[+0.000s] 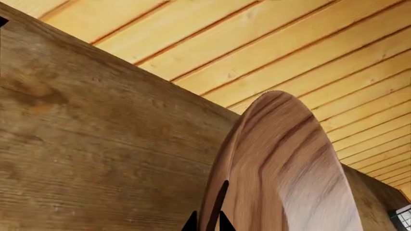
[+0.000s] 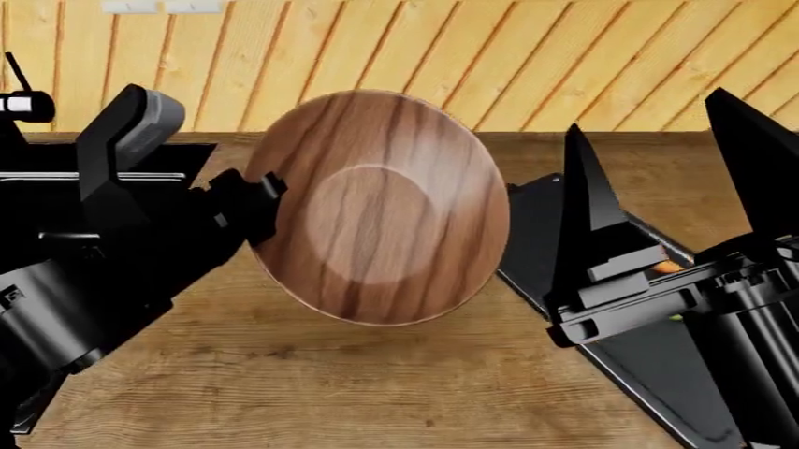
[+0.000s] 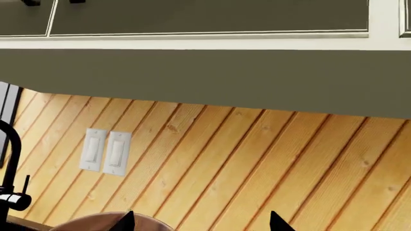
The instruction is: Place the two vegetables and bowl onto the tray for setting up a vegetable dip station.
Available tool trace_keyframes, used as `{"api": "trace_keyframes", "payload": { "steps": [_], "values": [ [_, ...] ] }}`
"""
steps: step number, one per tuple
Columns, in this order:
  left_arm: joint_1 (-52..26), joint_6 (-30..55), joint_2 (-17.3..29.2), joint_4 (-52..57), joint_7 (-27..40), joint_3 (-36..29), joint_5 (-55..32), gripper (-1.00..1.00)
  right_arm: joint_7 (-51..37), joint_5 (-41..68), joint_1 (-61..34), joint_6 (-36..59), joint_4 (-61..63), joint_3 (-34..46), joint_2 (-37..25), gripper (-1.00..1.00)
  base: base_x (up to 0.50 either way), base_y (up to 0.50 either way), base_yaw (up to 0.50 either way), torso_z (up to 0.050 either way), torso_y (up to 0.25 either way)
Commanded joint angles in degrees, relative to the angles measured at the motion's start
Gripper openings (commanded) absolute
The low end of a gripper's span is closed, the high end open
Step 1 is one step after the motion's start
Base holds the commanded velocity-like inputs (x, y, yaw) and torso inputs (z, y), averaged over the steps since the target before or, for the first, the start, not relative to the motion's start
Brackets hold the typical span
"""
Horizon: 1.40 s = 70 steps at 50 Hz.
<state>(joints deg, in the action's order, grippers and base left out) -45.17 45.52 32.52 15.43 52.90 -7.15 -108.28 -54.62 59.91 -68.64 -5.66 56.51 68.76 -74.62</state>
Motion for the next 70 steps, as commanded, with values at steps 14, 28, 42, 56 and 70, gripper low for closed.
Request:
{"api": "trace_keyframes", "payload": {
  "steps": [14, 28, 42, 56, 70],
  "values": [
    [-0.48, -1.99, -0.26, 0.16, 0.17, 0.56, 1.66, -1.00, -0.57, -1.36, 0.67, -1.52, -0.16, -0.19, -0.77, 1.00, 0.00, -0.50, 0.00, 0.000, 0.001],
    [-0.40, -3.07, -0.12, 0.10, 0.22, 1.07, 2.72, -1.00, -1.17, -1.35, -0.04, -0.40, -0.03, -0.46, 0.17, 1.00, 0.01, -0.50, 0.00, 0.000, 0.000],
    [0.60, -4.94, 0.02, 0.15, 1.13, 2.03, 4.56, -1.00, -4.19, -1.01, -3.71, 8.10, 1.19, -0.60, 2.43, 1.00, 0.04, -0.05, 0.00, 0.000, 0.000],
    [0.62, -4.79, -0.13, -0.34, 0.66, 1.31, 4.84, -1.00, -4.77, -1.13, -3.97, 8.58, 1.19, -0.26, 2.94, 1.00, 0.21, -0.11, 0.00, 0.000, 0.001],
    [-0.19, -5.54, -0.64, -2.12, 1.50, 0.12, 8.19, -1.00, -5.47, -1.99, -4.63, 9.51, 1.49, -0.28, 2.93, 1.00, 0.00, -0.25, 0.00, 0.000, 0.000]
  ]
}}
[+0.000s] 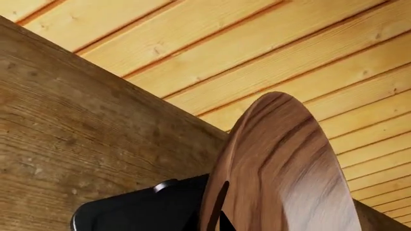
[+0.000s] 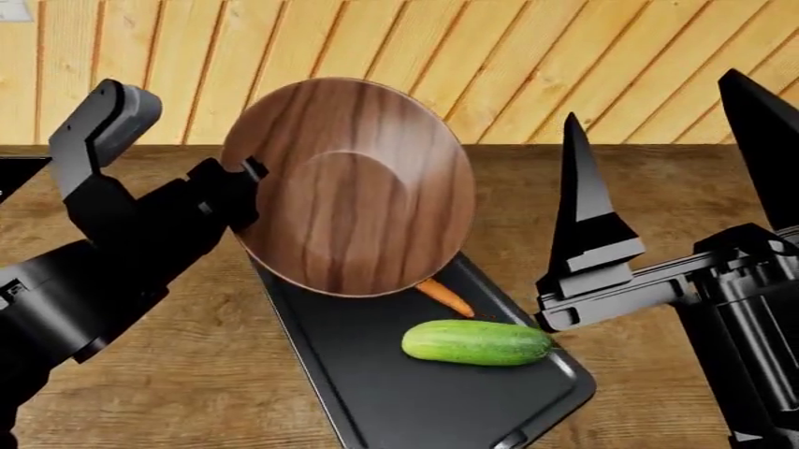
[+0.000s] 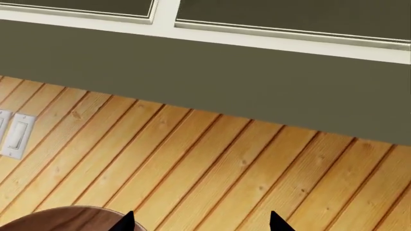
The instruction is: Place the two vegetables and bowl onto the tray for setting up a vegetable dip station.
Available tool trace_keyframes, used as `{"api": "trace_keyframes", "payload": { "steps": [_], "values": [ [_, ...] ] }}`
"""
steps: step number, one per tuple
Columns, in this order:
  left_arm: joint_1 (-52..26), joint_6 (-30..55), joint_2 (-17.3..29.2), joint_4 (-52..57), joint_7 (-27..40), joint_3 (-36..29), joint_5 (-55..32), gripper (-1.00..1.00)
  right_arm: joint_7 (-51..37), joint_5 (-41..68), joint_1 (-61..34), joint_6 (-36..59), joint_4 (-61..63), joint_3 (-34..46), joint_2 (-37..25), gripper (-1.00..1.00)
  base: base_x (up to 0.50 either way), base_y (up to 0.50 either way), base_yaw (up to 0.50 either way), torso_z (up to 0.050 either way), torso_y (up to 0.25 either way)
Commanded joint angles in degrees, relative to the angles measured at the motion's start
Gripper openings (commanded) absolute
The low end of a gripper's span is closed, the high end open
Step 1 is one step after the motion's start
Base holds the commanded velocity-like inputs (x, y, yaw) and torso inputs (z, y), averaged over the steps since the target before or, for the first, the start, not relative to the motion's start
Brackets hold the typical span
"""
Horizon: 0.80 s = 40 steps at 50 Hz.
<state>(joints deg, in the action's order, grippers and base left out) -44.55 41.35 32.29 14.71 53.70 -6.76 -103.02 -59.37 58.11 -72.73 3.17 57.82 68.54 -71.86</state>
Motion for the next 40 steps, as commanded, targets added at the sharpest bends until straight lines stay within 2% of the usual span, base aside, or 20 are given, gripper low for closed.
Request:
{"api": "trace_keyframes", "payload": {
  "steps": [1, 5, 11, 20, 40],
  "values": [
    [-0.36, -1.85, -0.38, -1.68, 1.33, -0.04, 3.36, -1.00, -0.76, -0.28, -0.45, 0.35, 0.25, -0.11, -0.01, 1.00, 0.00, 0.00, 0.00, 0.000, 0.000],
    [1.55, -3.62, 0.37, -2.20, 4.77, 1.02, 4.98, -1.00, -0.98, -0.34, -0.29, -0.08, 0.30, -0.10, -0.31, 1.00, 0.00, 0.00, 0.00, 0.000, 0.000],
    [2.42, -4.81, 1.29, -0.67, 6.22, 2.55, 5.19, -1.00, -1.22, -0.42, -0.18, -0.61, 0.23, -0.19, -0.69, 1.00, 0.00, 0.00, 0.00, 0.000, 0.002],
    [1.54, -3.52, -0.17, -3.34, 4.53, 0.08, 5.28, -1.00, -1.30, -0.40, -0.12, -1.36, 0.44, -0.29, -1.16, 1.00, 0.00, 0.00, 0.00, 0.001, 0.000],
    [2.72, -0.58, 0.34, -4.85, 5.55, -2.36, 1.98, -1.00, -1.38, -0.69, 0.30, -3.56, -0.04, -0.21, -2.06, 1.00, 0.00, 0.00, 0.00, 0.000, 0.000]
  ]
}}
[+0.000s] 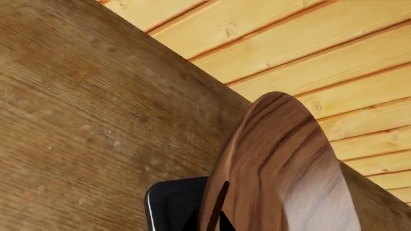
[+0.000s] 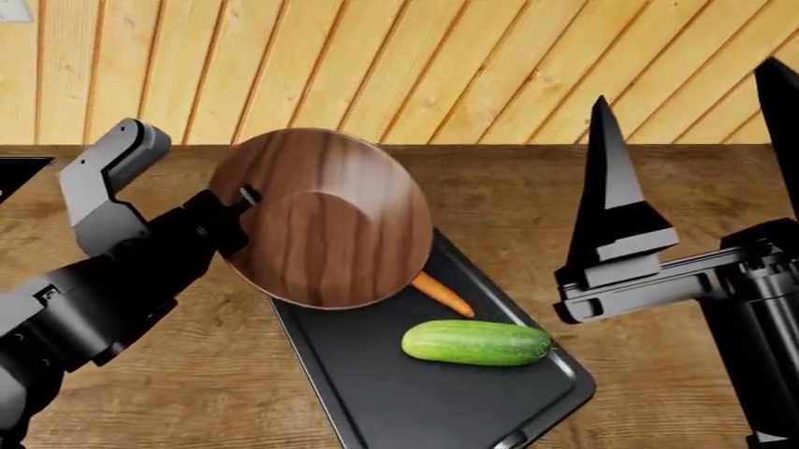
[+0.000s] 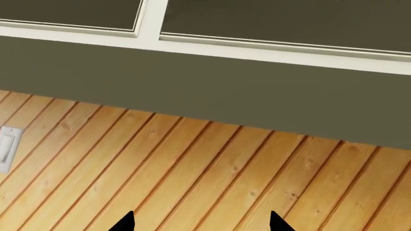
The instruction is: Place the two vegetables and bowl onto the tray for setting up a vegetable dip station.
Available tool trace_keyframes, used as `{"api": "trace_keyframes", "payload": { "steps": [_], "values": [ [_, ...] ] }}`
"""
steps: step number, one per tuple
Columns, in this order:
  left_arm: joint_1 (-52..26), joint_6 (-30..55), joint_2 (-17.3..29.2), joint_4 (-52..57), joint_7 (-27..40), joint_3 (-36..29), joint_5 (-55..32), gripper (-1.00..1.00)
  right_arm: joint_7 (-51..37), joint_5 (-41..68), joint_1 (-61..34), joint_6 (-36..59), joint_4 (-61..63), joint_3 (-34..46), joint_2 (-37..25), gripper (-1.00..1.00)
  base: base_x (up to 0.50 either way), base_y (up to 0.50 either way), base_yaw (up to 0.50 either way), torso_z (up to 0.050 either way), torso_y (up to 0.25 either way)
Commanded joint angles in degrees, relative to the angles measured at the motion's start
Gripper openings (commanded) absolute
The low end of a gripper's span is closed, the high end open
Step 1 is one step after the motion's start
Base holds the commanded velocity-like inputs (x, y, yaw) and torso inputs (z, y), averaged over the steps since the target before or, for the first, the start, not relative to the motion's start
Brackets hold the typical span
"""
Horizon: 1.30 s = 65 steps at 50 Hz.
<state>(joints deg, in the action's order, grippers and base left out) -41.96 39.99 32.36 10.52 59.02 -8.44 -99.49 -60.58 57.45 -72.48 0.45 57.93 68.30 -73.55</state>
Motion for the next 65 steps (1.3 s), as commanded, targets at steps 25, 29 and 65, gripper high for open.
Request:
{"api": "trace_keyframes", "payload": {
  "steps": [25, 29, 65],
  "values": [
    [0.88, 1.40, -1.41, -4.13, -2.10, -3.81, 0.58, -1.00, -0.49, -0.53, 0.03, -1.79, 0.08, 0.59, -1.04, 1.00, 0.00, 0.00, 0.00, 0.000, 0.000],
    [0.84, 1.58, -1.66, -4.55, -2.31, -4.29, 0.77, -1.00, -0.46, -0.35, -0.11, -1.77, 0.13, 0.54, -1.08, 1.00, 0.00, 0.00, 0.00, 0.000, 0.000],
    [-3.35, 0.42, 2.28, 9.80, 1.23, 0.40, -4.07, 1.00, 0.38, -0.72, -0.28, -1.75, 0.67, 1.18, -0.52, 1.00, 0.00, 0.00, 0.00, 0.000, 0.000]
  ]
}}
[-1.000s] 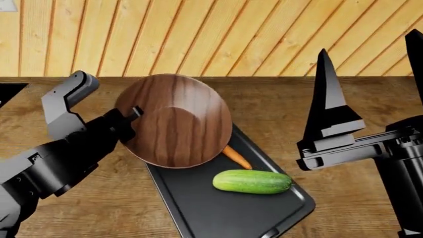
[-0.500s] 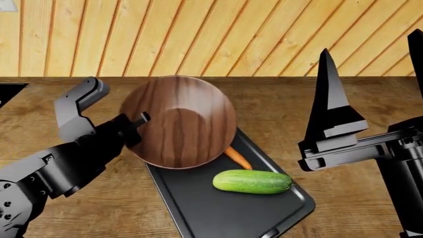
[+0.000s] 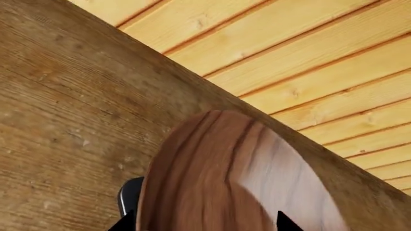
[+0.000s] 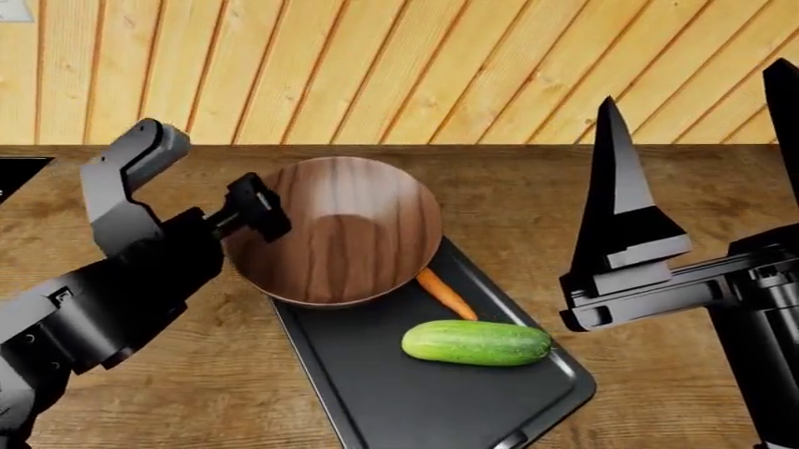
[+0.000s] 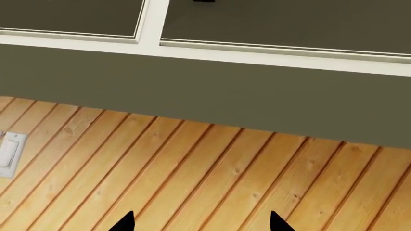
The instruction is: Place the two vegetables and bowl onto the tray for setting up a vegetable dip station.
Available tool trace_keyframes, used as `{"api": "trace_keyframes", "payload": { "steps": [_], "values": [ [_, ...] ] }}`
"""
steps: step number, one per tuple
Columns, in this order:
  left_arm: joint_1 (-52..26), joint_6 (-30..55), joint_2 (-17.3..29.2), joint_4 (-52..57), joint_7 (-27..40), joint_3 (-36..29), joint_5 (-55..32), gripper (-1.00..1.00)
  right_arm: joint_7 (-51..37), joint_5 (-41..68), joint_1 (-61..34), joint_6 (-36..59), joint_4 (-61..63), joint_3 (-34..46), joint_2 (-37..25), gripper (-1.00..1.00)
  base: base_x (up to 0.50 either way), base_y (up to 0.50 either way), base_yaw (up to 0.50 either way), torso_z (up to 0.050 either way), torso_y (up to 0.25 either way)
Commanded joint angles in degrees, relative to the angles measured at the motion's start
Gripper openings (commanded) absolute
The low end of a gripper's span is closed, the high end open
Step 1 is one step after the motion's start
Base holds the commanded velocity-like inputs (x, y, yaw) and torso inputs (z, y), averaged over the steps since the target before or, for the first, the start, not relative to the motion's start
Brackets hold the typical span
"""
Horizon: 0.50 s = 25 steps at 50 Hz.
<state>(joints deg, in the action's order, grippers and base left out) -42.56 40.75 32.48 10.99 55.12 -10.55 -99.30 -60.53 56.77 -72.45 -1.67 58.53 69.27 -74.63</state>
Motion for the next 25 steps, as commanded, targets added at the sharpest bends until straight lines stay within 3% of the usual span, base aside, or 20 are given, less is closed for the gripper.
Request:
{"api": "trace_keyframes", "payload": {
  "steps": [1, 7, 13, 17, 21, 23, 25],
  "values": [
    [-4.30, 0.23, 2.97, 12.25, 7.81, 2.45, -6.07, 1.00, 0.28, 0.05, -0.43, 0.57, 0.07, 0.21, 0.72, 1.00, 0.00, 0.00, 0.00, 0.000, 0.000],
    [-14.75, -0.37, 7.17, 24.88, 23.55, 2.15, -17.98, 1.00, 0.05, 0.63, -1.21, 2.03, 0.28, 0.37, 1.72, 1.00, 0.00, 0.00, 0.00, 0.000, 0.000],
    [-22.65, -2.03, 11.13, 33.24, 33.28, 0.76, -25.74, 1.00, -0.49, 0.29, -1.73, 1.81, 1.30, 1.09, 1.13, 1.00, 0.00, 0.00, 0.00, 0.000, 0.000],
    [-30.81, -7.64, 16.77, 40.69, 34.79, -9.44, -25.21, 1.00, -1.09, -1.14, -5.04, 0.05, 1.44, 5.97, 0.35, 1.00, 0.00, 0.00, 0.00, 0.000, 0.000],
    [-38.81, -12.92, 19.61, 46.18, 34.78, -18.97, -21.24, 1.00, -2.41, -2.29, -12.01, -1.84, 1.45, 14.53, -0.01, 1.00, 0.00, 0.00, 0.00, 0.000, 0.000],
    [-39.56, -14.11, 18.83, 48.79, 34.42, -19.52, -18.55, 1.00, -3.20, -2.88, -16.38, -3.30, 1.46, 19.72, -0.35, 1.00, 0.00, 0.00, 0.00, 0.000, 0.000],
    [-35.42, -6.85, 14.21, 48.99, 34.56, -13.84, -18.45, 1.00, -4.29, -3.41, -20.92, -4.03, 1.46, 25.00, -0.03, 1.00, 0.00, 0.00, 0.00, 0.000, 0.000]
  ]
}}
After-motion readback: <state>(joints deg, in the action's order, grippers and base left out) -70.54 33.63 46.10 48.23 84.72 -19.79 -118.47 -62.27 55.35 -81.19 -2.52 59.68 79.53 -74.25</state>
